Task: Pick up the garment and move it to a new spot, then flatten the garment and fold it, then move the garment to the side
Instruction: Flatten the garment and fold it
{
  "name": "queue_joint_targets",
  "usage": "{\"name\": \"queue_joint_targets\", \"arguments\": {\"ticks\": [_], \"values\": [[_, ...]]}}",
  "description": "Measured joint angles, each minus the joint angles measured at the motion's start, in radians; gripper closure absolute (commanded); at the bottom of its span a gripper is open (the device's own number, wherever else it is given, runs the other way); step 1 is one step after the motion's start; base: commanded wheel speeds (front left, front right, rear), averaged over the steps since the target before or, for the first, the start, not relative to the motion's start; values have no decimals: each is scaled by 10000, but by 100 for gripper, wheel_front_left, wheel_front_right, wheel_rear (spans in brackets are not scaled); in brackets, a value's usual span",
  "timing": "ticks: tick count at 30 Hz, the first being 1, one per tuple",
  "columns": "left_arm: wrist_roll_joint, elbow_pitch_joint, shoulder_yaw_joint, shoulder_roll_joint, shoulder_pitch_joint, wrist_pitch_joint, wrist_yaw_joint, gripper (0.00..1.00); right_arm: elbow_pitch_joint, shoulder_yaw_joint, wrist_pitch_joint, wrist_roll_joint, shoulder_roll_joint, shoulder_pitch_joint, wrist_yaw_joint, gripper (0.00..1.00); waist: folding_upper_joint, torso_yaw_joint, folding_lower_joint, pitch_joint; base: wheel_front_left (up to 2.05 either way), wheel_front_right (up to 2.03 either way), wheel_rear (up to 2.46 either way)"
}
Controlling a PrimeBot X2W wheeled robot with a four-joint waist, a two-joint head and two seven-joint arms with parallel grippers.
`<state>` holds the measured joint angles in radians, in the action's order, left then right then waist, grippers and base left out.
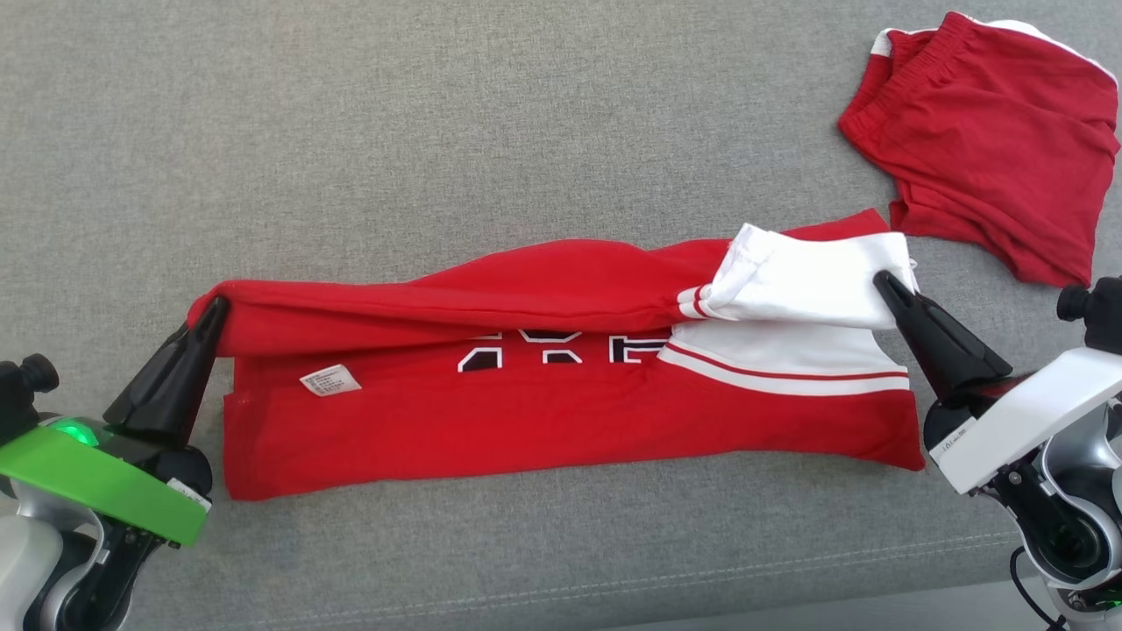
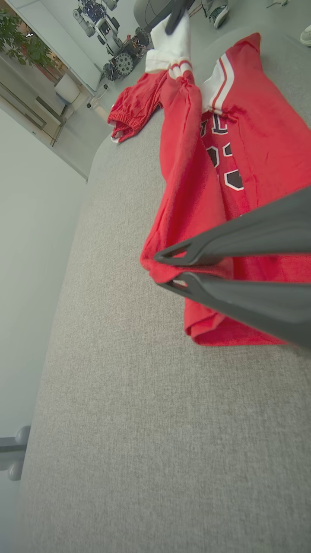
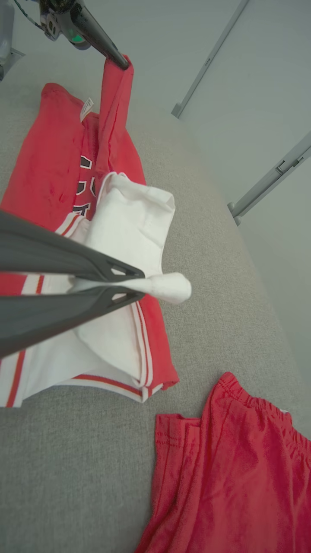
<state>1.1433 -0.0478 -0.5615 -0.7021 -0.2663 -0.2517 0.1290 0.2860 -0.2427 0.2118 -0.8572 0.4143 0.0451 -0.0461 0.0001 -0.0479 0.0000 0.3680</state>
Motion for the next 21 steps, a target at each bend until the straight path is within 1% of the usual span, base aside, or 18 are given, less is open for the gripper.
{"name": "queue_joint_targets", "arguments": {"ticks": [6, 11, 21], "values": [[-88, -165, 123, 226, 397, 0, 0, 100, 33, 17, -104, -54, -25, -340, -10, 100, 0, -29, 0, 46, 0, 0, 0], [-385, -236, 276, 284, 655, 0, 0, 100, 54, 186, -190, -54, 50, -392, -84, 100, 0, -39, 0, 39, 0, 0, 0], [-443, -240, 453, 470, 1194, 0, 0, 100, 79, 113, -142, -82, 128, -904, -100, 100, 0, 11, 0, -29, 0, 0, 0]]}}
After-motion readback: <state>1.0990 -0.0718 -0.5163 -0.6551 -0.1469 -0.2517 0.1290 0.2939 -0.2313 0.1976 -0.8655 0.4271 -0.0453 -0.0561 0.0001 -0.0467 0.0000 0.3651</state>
